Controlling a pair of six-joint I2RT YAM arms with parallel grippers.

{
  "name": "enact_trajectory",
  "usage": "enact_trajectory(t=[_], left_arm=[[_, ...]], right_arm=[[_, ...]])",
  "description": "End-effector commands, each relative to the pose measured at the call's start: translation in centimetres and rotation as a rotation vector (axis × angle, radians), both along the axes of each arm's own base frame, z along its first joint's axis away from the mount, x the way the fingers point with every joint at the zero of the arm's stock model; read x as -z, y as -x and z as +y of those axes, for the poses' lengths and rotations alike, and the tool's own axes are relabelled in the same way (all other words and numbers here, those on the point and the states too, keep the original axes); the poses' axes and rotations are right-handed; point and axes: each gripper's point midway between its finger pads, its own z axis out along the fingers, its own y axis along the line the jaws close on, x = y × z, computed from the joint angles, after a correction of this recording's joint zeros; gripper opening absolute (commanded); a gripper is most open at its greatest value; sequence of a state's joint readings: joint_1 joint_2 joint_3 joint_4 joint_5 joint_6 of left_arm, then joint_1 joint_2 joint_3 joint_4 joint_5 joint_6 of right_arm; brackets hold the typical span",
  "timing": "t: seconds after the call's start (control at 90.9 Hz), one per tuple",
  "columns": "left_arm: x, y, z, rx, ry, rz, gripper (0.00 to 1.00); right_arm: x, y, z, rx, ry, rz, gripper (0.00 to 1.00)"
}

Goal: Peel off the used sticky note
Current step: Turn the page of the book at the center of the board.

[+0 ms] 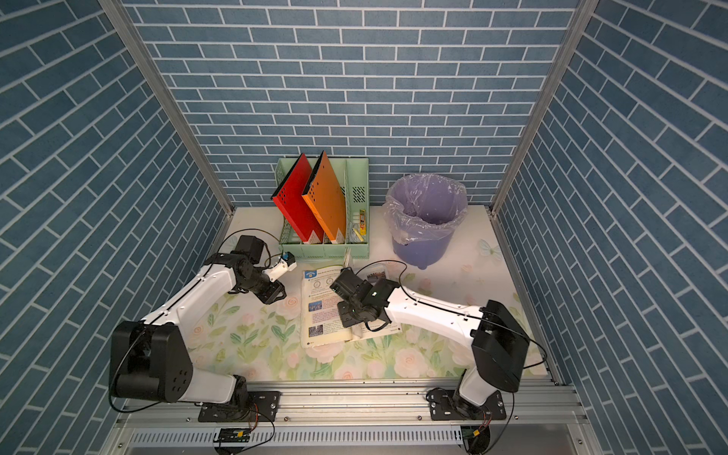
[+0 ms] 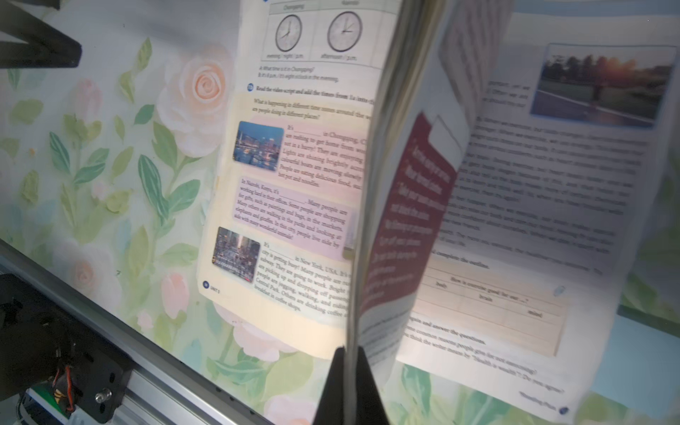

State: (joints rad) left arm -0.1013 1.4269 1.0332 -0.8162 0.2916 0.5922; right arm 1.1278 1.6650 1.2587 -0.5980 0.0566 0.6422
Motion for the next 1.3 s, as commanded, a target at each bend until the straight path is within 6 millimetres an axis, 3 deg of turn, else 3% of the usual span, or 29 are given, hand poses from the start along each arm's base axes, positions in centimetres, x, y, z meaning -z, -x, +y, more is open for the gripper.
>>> enact_trajectory(t=[0.0,0.055,0.209,0.407,0.539,0.638,0.704,0.825,0.979,1.089,1.21,1.287], left_arm=[[0.2,1.1,0.9,0.010,-0.018,0.022,0.43],[0.2,0.9,1.3,0.003,-0.023,0.018,0.43],[-0.2,0.1,1.5,-0.015,-0.016,0.003,0.43],[-1.1,-2.2,-1.5,-0.046,0.109,0.006,0.43],[0.0,-2.9,-4.6,-0.014,0.124,0.006,0.43],[1.8,-3.0,-6.3,0.003,0.111,0.033,0.43],[3.0,-2.8,-7.1,0.017,0.088,0.047,0.42],[4.7,-2.6,-7.7,0.027,0.046,0.049,0.42],[4.9,-2.8,-7.5,0.028,-0.009,0.020,0.42],[2.1,-3.4,-8.3,0.034,0.013,-0.013,0.42],[-1.5,-3.6,-11.0,0.087,0.027,-0.088,0.43],[-1.9,-3.2,-13.1,0.124,0.028,-0.084,0.43]], right_arm=[[3.1,1.9,3.2,-0.112,0.084,0.019,0.08],[4.9,2.5,4.8,-0.141,0.124,0.036,0.09],[7.8,3.5,7.8,-0.184,0.118,0.068,0.15],[8.9,3.5,9.3,-0.162,0.044,0.083,0.45],[8.2,3.8,10.5,-0.151,-0.067,0.104,0.64],[7.1,3.4,11.2,-0.148,-0.139,0.082,0.69],[5.8,3.6,11.5,-0.166,-0.192,0.090,0.71],[1.4,3.4,11.5,-0.183,-0.332,0.056,0.72],[-3.1,3.7,8.9,-0.200,-0.425,-0.001,0.72],[-6.0,2.5,5.3,-0.148,-0.490,-0.042,0.72],[-5.0,-0.4,-1.1,0.015,-0.444,-0.068,0.70],[-4.0,-2.5,-5.6,0.142,-0.414,-0.078,0.68]])
